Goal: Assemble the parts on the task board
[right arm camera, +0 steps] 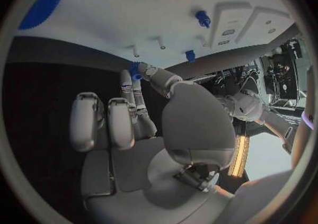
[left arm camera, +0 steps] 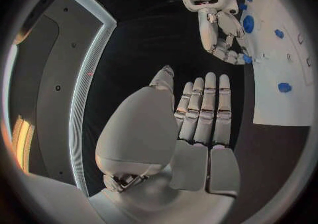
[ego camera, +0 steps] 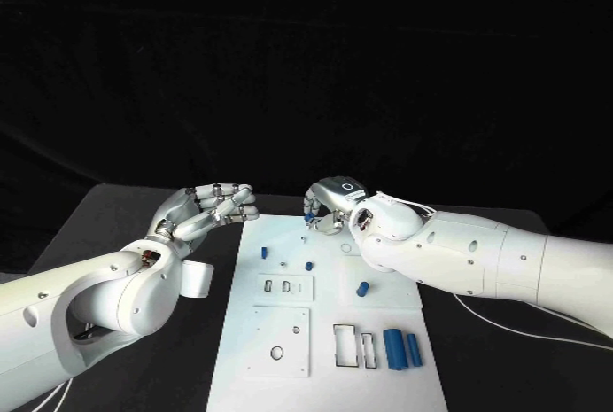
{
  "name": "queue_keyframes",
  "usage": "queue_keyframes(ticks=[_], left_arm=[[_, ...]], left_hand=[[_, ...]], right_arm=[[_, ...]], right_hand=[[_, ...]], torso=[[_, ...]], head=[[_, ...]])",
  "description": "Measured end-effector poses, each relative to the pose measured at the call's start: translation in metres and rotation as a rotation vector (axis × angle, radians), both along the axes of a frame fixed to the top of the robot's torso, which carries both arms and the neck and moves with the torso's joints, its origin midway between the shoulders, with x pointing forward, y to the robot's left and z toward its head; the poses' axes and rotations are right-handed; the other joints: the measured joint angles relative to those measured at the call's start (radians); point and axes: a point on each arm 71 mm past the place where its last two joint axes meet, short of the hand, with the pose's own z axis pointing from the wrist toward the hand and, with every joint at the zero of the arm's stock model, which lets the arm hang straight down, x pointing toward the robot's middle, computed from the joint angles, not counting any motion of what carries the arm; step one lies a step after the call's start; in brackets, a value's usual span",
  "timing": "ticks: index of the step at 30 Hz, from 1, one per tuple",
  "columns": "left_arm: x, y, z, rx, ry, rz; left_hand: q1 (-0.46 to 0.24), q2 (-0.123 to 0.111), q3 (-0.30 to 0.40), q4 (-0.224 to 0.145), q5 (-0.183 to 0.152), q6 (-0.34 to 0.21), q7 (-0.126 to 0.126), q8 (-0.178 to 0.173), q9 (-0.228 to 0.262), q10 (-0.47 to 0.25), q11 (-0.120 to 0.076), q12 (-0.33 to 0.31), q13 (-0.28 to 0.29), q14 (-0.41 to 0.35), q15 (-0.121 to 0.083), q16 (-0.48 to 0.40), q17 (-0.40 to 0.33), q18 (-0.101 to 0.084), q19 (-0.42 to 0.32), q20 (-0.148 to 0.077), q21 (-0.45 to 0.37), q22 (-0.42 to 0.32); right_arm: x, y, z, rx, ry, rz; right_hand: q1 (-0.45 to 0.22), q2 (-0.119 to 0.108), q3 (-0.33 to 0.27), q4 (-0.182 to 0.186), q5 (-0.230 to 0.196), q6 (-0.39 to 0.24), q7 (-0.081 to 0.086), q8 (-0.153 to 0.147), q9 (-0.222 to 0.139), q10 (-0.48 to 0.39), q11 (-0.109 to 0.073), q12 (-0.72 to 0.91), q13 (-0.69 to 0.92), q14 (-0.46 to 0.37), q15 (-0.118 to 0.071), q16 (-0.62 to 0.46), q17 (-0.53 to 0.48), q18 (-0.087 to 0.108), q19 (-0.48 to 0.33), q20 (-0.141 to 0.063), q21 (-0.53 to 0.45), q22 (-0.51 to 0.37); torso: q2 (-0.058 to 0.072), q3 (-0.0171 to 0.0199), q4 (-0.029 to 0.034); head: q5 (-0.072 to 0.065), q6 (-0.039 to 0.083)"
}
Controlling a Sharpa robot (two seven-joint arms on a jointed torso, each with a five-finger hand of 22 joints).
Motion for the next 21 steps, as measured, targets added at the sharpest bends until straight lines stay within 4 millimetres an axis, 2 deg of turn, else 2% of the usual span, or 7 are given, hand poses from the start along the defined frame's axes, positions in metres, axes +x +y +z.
queue_keyframes(ticks=[19, 21], left_arm=[[0.0004, 0.0001, 0.0011, 0.0, -0.001, -0.001], [0.0005, 0.0003, 0.001, 0.0, -0.001, -0.001]], left_hand=[[0.0, 0.0, -0.006, 0.0, 0.0, 0.0, 0.0, 0.0, 0.0, 0.0, 0.0, -0.006, 0.0, 0.0, 0.0, -0.004, 0.002, 0.0, 0.0, 0.0, 0.0, -0.001], [0.0, 0.0, -0.006, 0.0, 0.0, 0.0, 0.0, 0.0, 0.0, 0.0, 0.0, -0.006, 0.0, 0.0, 0.0, -0.004, 0.002, 0.0, 0.0, 0.0, 0.0, -0.001]], right_arm=[[0.0001, 0.0015, -0.0071, -0.02, 0.043, 0.0], [-0.0004, 0.0021, -0.0077, -0.022, 0.047, 0.003]], right_hand=[[0.005, -0.005, 0.0, 0.0, -0.002, -0.005, 0.001, 0.0, 0.011, 0.0, 0.0, -0.004, 0.0, 0.0, 0.0, 0.0, -0.003, 0.0, 0.0, 0.0, 0.0, 0.0], [0.005, -0.005, 0.0, 0.0, -0.002, -0.005, 0.001, 0.0, 0.024, 0.0, 0.0, -0.004, 0.0, 0.0, 0.0, 0.0, -0.003, 0.0, 0.0, 0.0, 0.0, 0.0]], torso=[[0.003, -0.0002, 0.0013], [0.003, -0.0006, 0.0012]], head=[[0.009, -0.007], [0.009, -0.007]])
